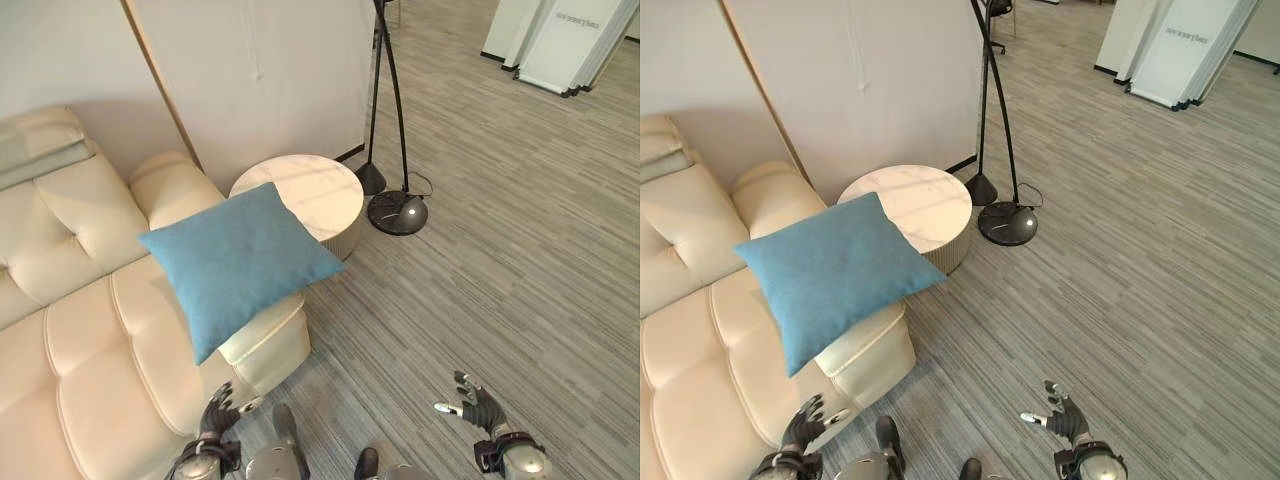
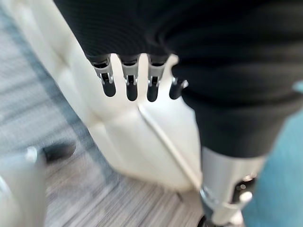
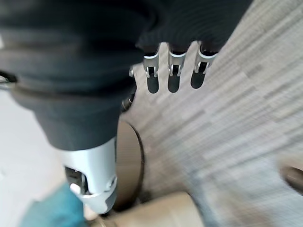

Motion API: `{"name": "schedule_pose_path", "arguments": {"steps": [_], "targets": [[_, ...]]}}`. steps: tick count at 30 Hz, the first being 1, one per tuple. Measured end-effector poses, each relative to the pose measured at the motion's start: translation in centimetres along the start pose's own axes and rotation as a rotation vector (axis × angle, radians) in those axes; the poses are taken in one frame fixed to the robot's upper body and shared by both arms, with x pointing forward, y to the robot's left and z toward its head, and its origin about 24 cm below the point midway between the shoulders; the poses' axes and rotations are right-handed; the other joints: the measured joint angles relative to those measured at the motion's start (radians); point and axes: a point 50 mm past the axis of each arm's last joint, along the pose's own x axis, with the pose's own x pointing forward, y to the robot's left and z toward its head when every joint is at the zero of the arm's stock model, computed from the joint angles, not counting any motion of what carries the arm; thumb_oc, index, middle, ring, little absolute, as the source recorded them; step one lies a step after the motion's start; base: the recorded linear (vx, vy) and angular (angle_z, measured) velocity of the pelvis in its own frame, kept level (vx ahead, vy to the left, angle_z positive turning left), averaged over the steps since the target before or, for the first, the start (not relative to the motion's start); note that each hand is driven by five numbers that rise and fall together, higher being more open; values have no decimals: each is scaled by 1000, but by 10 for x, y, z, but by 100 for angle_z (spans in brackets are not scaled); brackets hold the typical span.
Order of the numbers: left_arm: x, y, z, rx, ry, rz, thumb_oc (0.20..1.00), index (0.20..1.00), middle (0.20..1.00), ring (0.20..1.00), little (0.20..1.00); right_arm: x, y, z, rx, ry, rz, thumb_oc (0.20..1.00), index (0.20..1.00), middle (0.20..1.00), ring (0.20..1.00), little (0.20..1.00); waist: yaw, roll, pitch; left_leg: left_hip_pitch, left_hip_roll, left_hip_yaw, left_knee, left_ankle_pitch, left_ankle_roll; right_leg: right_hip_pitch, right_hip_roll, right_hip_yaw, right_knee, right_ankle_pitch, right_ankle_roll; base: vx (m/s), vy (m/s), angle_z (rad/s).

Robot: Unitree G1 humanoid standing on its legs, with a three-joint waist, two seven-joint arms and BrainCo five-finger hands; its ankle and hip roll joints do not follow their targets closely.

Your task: Pick up all the scattered cushions and arrange them neatly on the sofa.

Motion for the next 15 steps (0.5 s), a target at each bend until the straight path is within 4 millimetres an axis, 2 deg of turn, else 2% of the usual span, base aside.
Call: {"name": "schedule_pose_path", "arguments": {"steps": [1, 2, 3, 4, 5, 6, 7, 8, 9, 10, 12, 13, 14, 15], "targets": [[0, -1, 3, -1, -17, -4, 1000, 1000, 1000, 1000, 1000, -1, -4, 4, -22, -15, 3, 1000, 1000, 1000, 1000, 1000, 3, 24, -10, 41, -17, -7, -6, -16, 15, -55, -19, 4, 130, -12, 18, 76, 112, 45], [0, -2, 5, 3, -30, -9, 1000, 1000, 1000, 1000, 1000, -1, -7, 9, -48, -33, 12, 1000, 1000, 1000, 1000, 1000, 5, 68, -29, 56, -3, -31, -62, -15, 33, -123, -19, 17, 246, -30, 36, 71, 94, 56], [5, 4, 18, 19, -67, 3, 1000, 1000, 1000, 1000, 1000, 2, 1, 11, -27, -38, 30, 1000, 1000, 1000, 1000, 1000, 5, 37, -30, 58, -39, -35, -80, 11, 63, -175, -68, 81, 343, -82, 64, 168, 158, 52], [7, 9, 27, 32, -97, 11, 1000, 1000, 1000, 1000, 1000, 4, 6, 13, -17, -48, 43, 1000, 1000, 1000, 1000, 1000, 15, 2, -27, 66, -71, -40, -95, 28, 88, -203, -102, 142, 374, -85, 87, 185, 134, 44], [7, 13, 27, 44, -95, 19, 1000, 1000, 1000, 1000, 1000, 6, 10, 16, -9, -58, 51, 1000, 1000, 1000, 1000, 1000, 26, -10, -24, 68, -94, -62, -105, 20, 106, -219, -120, 188, 378, -83, 94, 139, 77, 43], [8, 16, 27, 50, -90, 27, 1000, 1000, 1000, 1000, 1000, 7, 13, 17, 1, -63, 54, 1000, 1000, 1000, 1000, 1000, 14, -18, -18, 73, -107, -104, -113, 27, 118, -220, -104, 275, 368, -90, 84, 131, 6, 70], [9, 15, 30, 51, -99, 22, 1000, 1000, 1000, 1000, 1000, 7, 15, 17, 6, -62, 57, 1000, 1000, 1000, 1000, 1000, 11, -16, -16, 83, -107, -127, -136, 61, 96, -216, -85, 332, 332, -89, 85, 205, -36, 89], [9, 14, 32, 50, -105, 20, 1000, 1000, 1000, 1000, 1000, 7, 16, 15, 9, -57, 61, 1000, 1000, 1000, 1000, 1000, 12, -17, -17, 85, -105, -127, -146, 67, 93, -214, -87, 330, 304, -82, 94, 207, -37, 55], [8, 15, 32, 51, -111, 21, 1000, 1000, 1000, 1000, 1000, 9, 17, 19, 5, -70, 65, 1000, 1000, 1000, 1000, 1000, 42, -16, -13, 93, -111, -147, -155, 58, 79, -235, -106, 323, 204, -55, 88, 204, -42, 35], [6, 16, 28, 51, -102, 23, 1000, 1000, 1000, 1000, 1000, 9, 17, 20, -2, -71, 64, 1000, 1000, 1000, 1000, 1000, 38, -9, -9, 95, -113, -157, -159, 58, 79, -218, -111, 322, 133, -27, 102, 197, -36, 38], [6, 16, 26, 50, -97, 24, 1000, 1000, 1000, 1000, 1000, 12, 16, 25, -8, -87, 64, 1000, 1000, 1000, 1000, 1000, 39, -1, 6, 105, -123, -204, -165, 54, 75, -215, -115, 331, 19, 45, 118, 246, -61, 57], [7, 12, 29, 44, -101, 16, 1000, 1000, 1000, 1000, 1000, 15, 13, 31, -13, -103, 55, 1000, 1000, 1000, 1000, 1000, 29, 12, 21, 107, -124, -237, -169, 62, 79, -212, -103, 353, -109, 114, 124, 244, -108, 85], [8, 10, 31, 52, -111, 7, 1000, 1000, 1000, 1000, 1000, 16, 12, 34, -14, -112, 47, 1000, 1000, 1000, 1000, 1000, 19, 6, 42, 134, -140, -264, -179, 65, 77, -215, -114, 351, -163, 171, 127, 265, -125, 90], [7, 10, 30, 52, -109, 7, 1000, 1000, 1000, 1000, 1000, 17, 12, 35, -15, -117, 46, 1000, 1000, 1000, 1000, 1000, 18, -5, 44, 146, -147, -276, -182, 60, 78, -215, -117, 351, -186, 200, 135, 265, -124, 69]]}}
